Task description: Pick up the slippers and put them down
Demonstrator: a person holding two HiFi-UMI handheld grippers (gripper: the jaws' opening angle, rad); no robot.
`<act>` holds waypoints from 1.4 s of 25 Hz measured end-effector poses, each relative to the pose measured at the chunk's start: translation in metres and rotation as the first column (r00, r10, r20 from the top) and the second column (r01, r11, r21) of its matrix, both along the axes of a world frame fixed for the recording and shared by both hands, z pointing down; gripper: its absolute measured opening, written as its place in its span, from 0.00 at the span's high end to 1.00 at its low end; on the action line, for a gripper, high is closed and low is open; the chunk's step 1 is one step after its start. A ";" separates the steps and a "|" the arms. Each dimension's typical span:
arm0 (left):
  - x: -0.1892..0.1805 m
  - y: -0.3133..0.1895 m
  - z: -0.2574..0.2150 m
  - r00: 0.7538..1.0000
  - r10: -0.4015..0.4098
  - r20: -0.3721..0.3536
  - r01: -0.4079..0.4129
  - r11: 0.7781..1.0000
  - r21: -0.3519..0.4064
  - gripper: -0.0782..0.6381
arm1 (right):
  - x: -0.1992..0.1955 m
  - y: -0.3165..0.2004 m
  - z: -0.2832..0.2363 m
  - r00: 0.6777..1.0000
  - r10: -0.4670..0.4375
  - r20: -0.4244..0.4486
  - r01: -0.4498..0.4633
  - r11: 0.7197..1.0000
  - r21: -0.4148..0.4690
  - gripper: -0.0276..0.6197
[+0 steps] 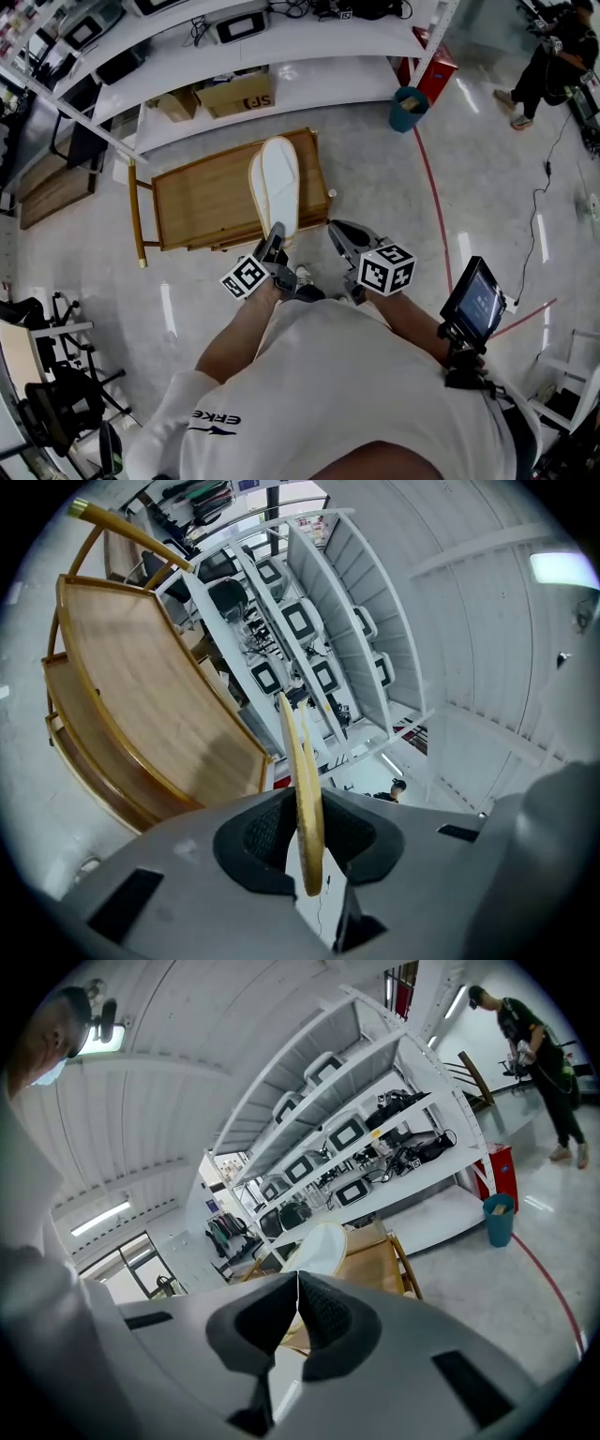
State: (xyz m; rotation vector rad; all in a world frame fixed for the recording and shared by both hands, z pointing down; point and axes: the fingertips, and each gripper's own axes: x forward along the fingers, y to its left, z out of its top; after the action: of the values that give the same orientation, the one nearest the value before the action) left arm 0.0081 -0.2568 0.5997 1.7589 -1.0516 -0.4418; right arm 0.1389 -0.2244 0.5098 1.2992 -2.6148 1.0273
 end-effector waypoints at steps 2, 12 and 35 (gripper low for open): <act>0.001 -0.010 0.007 1.000 0.013 0.000 -0.013 1.000 -0.012 0.80 | 0.001 -0.008 0.002 1.000 0.010 -0.009 -0.010 1.000 -0.006 0.95; -0.004 -0.052 0.051 0.999 0.033 -0.013 -0.034 0.995 -0.093 0.80 | -0.007 -0.041 0.033 0.998 0.038 -0.039 -0.042 0.995 -0.090 0.95; 0.005 -0.080 0.123 0.996 0.037 -0.084 -0.057 0.963 -0.263 0.80 | -0.020 -0.056 0.069 0.993 0.062 -0.097 -0.083 0.968 -0.236 0.95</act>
State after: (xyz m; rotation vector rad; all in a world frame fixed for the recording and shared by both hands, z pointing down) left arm 0.0130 -0.3370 0.7229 1.5129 -0.9638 -0.3208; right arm 0.1187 -0.2809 0.5784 1.3562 -2.3086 1.2220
